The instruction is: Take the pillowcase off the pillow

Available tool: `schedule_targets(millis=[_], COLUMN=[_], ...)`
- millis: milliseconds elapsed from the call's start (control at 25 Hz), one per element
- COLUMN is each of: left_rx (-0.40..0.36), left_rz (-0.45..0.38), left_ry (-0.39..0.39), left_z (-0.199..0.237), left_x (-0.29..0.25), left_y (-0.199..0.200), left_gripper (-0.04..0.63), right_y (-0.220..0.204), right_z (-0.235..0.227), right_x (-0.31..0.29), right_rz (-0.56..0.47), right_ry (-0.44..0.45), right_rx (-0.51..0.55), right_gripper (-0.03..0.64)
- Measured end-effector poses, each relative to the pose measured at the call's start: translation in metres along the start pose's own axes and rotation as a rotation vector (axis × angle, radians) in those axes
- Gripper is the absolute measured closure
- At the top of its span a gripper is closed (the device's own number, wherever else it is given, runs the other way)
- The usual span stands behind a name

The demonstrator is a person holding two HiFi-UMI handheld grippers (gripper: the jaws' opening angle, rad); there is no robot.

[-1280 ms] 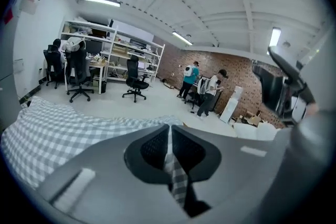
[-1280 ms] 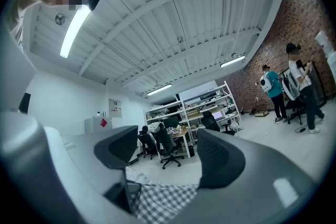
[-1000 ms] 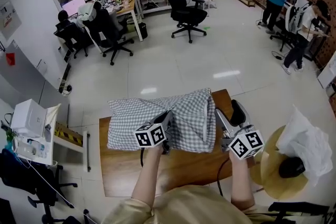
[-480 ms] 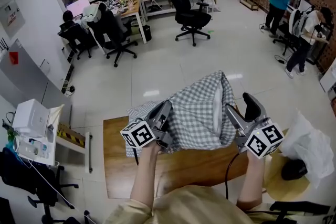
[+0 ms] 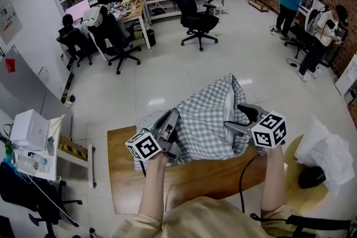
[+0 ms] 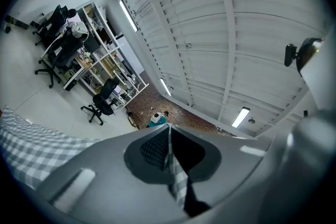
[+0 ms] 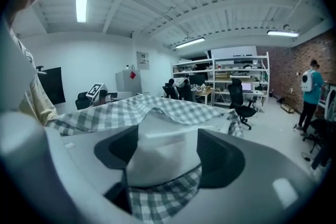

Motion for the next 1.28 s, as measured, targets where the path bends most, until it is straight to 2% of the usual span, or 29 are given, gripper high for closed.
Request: schedule_targets(millis=[80,200,240,320,520,600,640,680,880,1080,1280], left_rx=[0.007,-0.001,-0.004,-0.008,-0.028,-0.034,-0.038,-0.042,-0.049,-0.041,0.004], left_rz=[0.006,0.017,0.023,0.038,0.055,0.058,0.059,0.061,0.048,0.038,-0.026], left_ry=[0.004,-0.036,-0.038,-0.026,-0.014,-0.007,0.002,0.012,0.016,0.031,0.036], left_z=[0.002,0.007,0.009,0.012,0.024,0.029,0.032,0.034,0.039,0.038,0.037], left_x=[0.002,0.008,0.012,0.019,0.031,0.034,0.036,0.038,0.049,0.056,0.066], left_y=[-0.001,-0.006,-0.008,-0.014,-0.024,-0.024,-0.025,-0.026,-0.022,-0.019,-0.013], left_gripper=[0.592,0.592,0.592,0.592,0.592,0.592,0.592,0.591,0.591,0.591,0.592], right_y=[-0.011,-0.037,-0.045,-0.061,-0.086,-0.083,-0.080,-0.077,-0.066,-0.058,-0.063], right_z=[-0.007,-0.012,-0.011,-0.005,0.002,0.002,0.001,0.001,0.010,0.017,0.025], right_x=[-0.009,-0.028,-0.033,-0.042,-0.049,-0.045,-0.042,-0.038,-0.032,-0.026,-0.028], right_rz=[0.039,0.124,0.151,0.196,0.242,0.217,0.192,0.165,0.093,-0.025,-0.004], right_ry=[0.047,0.107,0.114,0.109,0.091,0.080,0.074,0.076,0.110,0.156,0.177], right_rx=[-0.097,-0.297,-0.326,-0.323,-0.286,-0.306,-0.318,-0.328,-0.336,-0.434,-0.428], right_gripper=[0.276,0.286,0.292,0.309,0.418,0.503,0.587,0.614,0.617,0.617,0.610])
Point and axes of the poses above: the fingertips, and each gripper's own axes: x backward along the fingers, z to its left, y out of its top, the point moved 7 cm from there along x, backward along the fingers, and after that the axes turned 8 degrees about -z, right-handed, at the moved point
